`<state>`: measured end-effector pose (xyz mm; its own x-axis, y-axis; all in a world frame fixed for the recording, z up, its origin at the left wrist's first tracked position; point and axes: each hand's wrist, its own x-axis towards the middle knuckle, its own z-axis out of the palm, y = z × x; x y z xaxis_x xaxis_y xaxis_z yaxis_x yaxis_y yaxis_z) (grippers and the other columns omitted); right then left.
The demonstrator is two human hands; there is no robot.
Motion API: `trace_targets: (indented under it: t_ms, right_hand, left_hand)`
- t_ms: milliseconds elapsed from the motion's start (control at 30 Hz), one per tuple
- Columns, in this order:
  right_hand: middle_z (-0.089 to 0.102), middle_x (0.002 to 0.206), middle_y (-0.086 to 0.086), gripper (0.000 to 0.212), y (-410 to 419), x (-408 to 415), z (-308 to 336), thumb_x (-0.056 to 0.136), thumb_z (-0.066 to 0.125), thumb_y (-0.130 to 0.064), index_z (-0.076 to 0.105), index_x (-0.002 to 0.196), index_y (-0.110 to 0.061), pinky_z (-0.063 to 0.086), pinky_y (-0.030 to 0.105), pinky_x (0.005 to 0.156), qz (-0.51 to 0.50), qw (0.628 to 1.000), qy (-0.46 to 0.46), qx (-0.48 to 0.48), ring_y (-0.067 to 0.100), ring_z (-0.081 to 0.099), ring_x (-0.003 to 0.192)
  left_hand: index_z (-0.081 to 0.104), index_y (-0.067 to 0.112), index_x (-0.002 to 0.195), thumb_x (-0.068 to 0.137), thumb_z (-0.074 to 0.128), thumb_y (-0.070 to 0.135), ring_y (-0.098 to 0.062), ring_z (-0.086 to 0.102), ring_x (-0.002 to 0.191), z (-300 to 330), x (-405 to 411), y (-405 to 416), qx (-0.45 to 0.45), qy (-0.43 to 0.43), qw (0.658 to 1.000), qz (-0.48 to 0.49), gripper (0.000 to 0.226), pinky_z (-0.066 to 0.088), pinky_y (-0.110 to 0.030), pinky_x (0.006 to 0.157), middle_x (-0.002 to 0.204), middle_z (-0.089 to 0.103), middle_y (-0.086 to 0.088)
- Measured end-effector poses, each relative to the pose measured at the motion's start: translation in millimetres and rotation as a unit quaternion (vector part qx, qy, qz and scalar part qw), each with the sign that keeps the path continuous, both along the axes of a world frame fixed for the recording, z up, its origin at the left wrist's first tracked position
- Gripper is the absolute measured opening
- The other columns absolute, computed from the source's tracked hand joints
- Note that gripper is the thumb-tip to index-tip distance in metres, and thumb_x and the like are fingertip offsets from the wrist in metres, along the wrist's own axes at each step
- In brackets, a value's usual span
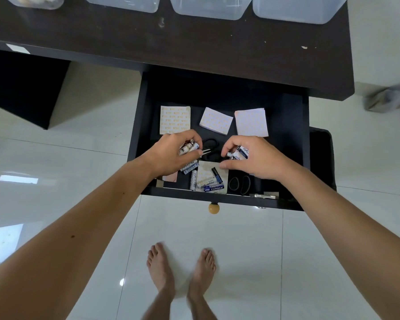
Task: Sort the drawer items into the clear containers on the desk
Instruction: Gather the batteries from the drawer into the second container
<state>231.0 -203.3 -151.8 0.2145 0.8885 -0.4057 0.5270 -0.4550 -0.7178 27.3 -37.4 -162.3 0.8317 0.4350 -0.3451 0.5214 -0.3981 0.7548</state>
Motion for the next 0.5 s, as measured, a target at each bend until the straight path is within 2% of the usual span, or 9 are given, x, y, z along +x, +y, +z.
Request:
trace_targets:
  t_ms: [167,267,333,433,500]
  right_hand:
    - [0.069,0.077,-0.009,0.021,2,-5,-4,0.087,0.087,-0.037,0.068,0.089,-0.029,0.047,0.015,0.052,-0.001,1.000,0.015,-0.006,0.001,0.063,0.055]
    - [0.072,0.077,-0.011,0.010,1,-5,-5,0.093,0.082,-0.032,0.072,0.091,-0.030,0.048,0.015,0.055,0.010,1.000,0.015,-0.006,0.004,0.065,0.057]
    - [0.072,0.080,-0.012,0.009,0,-6,-5,0.093,0.082,-0.036,0.075,0.090,-0.031,0.047,0.017,0.059,0.014,1.000,0.002,-0.014,0.002,0.064,0.063]
    - [0.071,0.084,-0.010,0.021,0,-8,-7,0.084,0.088,-0.044,0.073,0.082,-0.030,0.046,0.023,0.062,0.013,0.999,-0.020,-0.025,0.006,0.061,0.072]
    - [0.070,0.084,-0.008,0.026,2,-9,-8,0.079,0.091,-0.044,0.071,0.080,-0.027,0.048,0.026,0.064,0.015,0.999,-0.023,-0.034,0.009,0.062,0.074]
  left_hand:
    - [0.058,0.026,0.096,0.095,0.078,0.029,-0.009,0.070,0.082,-4,-2,4,0.014,0.021,0.999,-0.023,0.020,0.052,-0.020,0.060,0.091,0.068,0.007]
    - [0.059,0.028,0.089,0.091,0.082,0.027,-0.013,0.064,0.088,-8,-2,6,0.025,0.043,0.998,-0.042,0.022,0.046,-0.024,0.069,0.095,0.067,0.007]
    - [0.062,0.027,0.088,0.088,0.084,0.028,-0.012,0.064,0.088,-10,-1,6,0.007,0.050,0.998,-0.039,0.022,0.048,-0.024,0.071,0.096,0.069,0.005]
    - [0.065,0.028,0.084,0.084,0.088,0.029,-0.010,0.064,0.086,-10,-1,7,-0.001,0.047,0.998,-0.033,0.023,0.048,-0.023,0.072,0.094,0.070,0.006]
    - [0.066,0.031,0.084,0.080,0.090,0.033,-0.009,0.064,0.092,-9,0,8,0.017,0.042,0.999,-0.024,0.024,0.050,-0.024,0.075,0.095,0.071,0.008]
